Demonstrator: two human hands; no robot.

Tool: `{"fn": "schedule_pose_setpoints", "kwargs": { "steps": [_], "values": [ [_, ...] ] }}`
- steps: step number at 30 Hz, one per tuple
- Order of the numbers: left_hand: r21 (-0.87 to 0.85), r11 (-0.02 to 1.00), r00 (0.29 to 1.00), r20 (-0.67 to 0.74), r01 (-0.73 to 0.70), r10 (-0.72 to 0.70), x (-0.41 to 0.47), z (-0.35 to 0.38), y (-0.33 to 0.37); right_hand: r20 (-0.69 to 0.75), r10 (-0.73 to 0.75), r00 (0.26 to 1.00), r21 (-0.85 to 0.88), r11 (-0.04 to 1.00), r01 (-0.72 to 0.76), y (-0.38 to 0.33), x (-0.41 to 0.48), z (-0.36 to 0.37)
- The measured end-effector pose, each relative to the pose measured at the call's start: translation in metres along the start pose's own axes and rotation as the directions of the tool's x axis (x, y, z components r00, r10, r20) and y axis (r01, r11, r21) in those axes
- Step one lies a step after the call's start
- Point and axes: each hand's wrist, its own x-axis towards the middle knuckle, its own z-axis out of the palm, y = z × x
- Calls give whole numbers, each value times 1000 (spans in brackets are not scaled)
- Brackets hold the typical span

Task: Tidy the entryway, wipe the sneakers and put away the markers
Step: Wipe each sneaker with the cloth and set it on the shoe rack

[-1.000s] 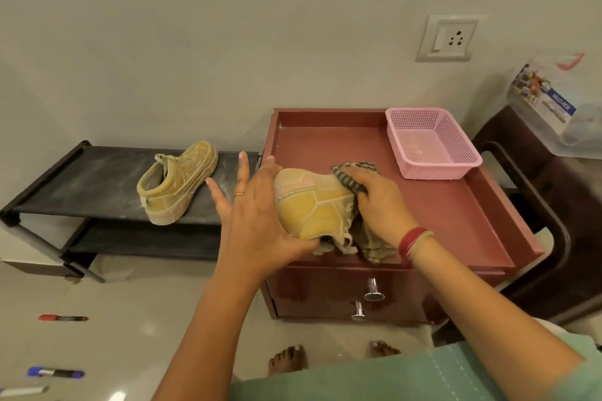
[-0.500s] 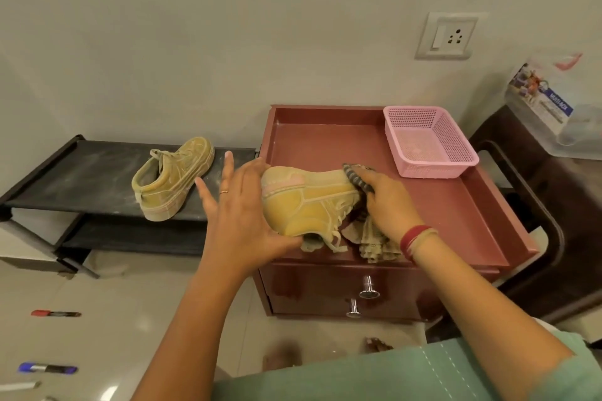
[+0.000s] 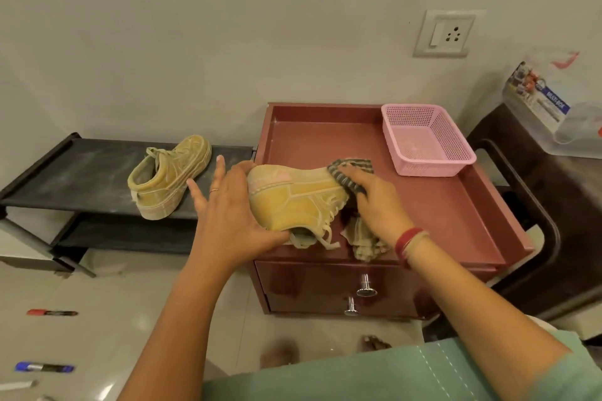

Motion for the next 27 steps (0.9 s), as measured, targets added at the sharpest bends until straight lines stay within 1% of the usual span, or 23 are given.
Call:
{"fn": "schedule_pose_setpoints", "kwargs": {
  "steps": [1,2,3,4,5,6,7,8,9,10,11,12,13,14,17,18,19,21,22,23,25,26,27],
  "values": [
    [-10,1000,1000,8,12,-12,0,-1,-1,-3,90,996,63,994,-89,8,10,-3],
    [-5,1000,1000,16,20,-20,1,-3,-2,-7,192,981,176,966,-188,15,19,-7],
    [14,1000,999,25,25,-25,1,-4,-4,-9,287,958,337,902,-268,19,24,-11],
    [33,999,999,36,34,-36,2,-4,-7,-14,376,926,487,812,-323,21,25,-14],
    [42,998,997,50,53,-55,2,-5,-11,-36,442,896,567,747,-346,24,24,-14],
    [45,996,995,62,73,-76,3,-5,-15,-69,474,878,583,733,-349,25,23,-12],
    [45,995,994,71,84,-87,3,-4,-18,-107,452,886,543,773,-328,22,20,-9],
    [41,995,993,74,86,-89,4,-3,-20,-133,388,912,465,837,-289,16,17,-6],
    [33,996,994,71,84,-87,4,-2,-20,-144,290,946,339,913,-228,10,12,0],
    [26,996,994,70,83,-85,4,-2,-21,-127,177,976,209,967,-148,3,7,6],
    [23,996,994,70,83,-84,4,-1,-20,-92,67,994,90,994,-59,-1,3,11],
    [25,996,994,70,83,-84,3,-1,-21,-50,-8,999,-9,1000,8,-3,-1,16],
    [33,996,994,67,82,-84,3,0,-21,-27,-45,999,-72,996,43,-1,-3,19],
    [43,996,994,63,81,-84,3,0,-22,-38,-36,999,-89,995,32,4,-1,21],
    [33,995,993,59,97,-99,4,1,-21,-158,91,983,-12,995,-94,10,8,21],
    [28,995,994,56,97,-99,3,1,-21,-154,93,984,-18,995,-97,7,6,23],
    [31,995,994,52,92,-94,3,2,-21,-127,53,990,-50,997,-60,5,3,26],
    [51,994,994,54,92,-94,3,1,-22,-67,-39,997,-173,985,27,2,-5,30],
    [56,994,993,57,97,-100,3,1,-22,-65,-42,997,-229,973,26,5,-5,27],
    [52,993,993,57,104,-107,3,0,-21,-86,-2,996,-249,968,-19,10,-1,22],
    [24,993,992,42,115,-116,4,0,-19,-137,79,987,-219,970,-108,15,6,16],
    [19,993,993,34,114,-115,4,0,-18,-134,69,989,-212,972,-96,12,5,16],
    [24,993,993,27,112,-112,4,0,-18,-109,30,994,-215,975,-53,8,1,17]
  ]
}}
